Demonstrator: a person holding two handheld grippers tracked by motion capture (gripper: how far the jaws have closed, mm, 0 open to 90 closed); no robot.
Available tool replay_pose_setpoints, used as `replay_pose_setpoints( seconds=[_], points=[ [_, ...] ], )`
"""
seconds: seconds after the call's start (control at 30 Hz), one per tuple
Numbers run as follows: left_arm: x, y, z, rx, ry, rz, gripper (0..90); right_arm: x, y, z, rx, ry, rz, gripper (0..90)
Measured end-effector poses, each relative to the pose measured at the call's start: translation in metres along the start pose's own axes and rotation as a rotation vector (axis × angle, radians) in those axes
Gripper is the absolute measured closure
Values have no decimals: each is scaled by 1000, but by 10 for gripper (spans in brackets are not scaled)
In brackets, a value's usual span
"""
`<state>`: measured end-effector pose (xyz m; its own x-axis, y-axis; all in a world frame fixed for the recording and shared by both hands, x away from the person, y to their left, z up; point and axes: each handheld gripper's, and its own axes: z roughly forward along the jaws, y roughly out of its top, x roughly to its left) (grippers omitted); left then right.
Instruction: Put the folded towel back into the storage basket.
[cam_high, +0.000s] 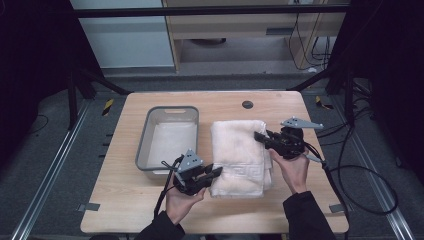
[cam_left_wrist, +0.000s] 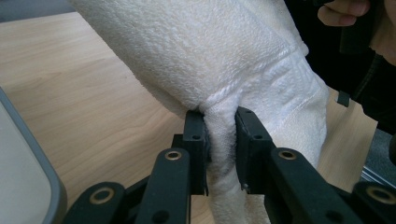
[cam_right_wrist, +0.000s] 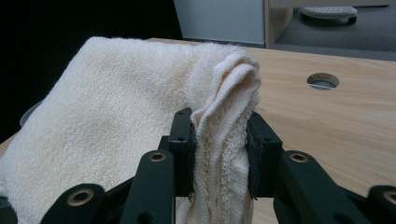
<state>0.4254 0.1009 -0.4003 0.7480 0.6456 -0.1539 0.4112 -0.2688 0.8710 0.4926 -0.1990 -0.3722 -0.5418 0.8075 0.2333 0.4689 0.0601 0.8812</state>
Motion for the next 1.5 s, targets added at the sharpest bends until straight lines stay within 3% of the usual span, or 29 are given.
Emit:
replay_pose_setpoints(
  seconds=[0.5, 0.87, 1.5],
  points=[
    [9, 14, -15, -50, 21, 9, 756, 12, 25, 4, -38, 1, -37, 681],
    [21, 23, -35, -104, 32, -11, 756, 23, 41, 9, -65, 23, -54, 681],
    [40, 32, -58, -142, 76, -32, 756, 47, 72, 28, -76, 40, -96, 681]
  ],
)
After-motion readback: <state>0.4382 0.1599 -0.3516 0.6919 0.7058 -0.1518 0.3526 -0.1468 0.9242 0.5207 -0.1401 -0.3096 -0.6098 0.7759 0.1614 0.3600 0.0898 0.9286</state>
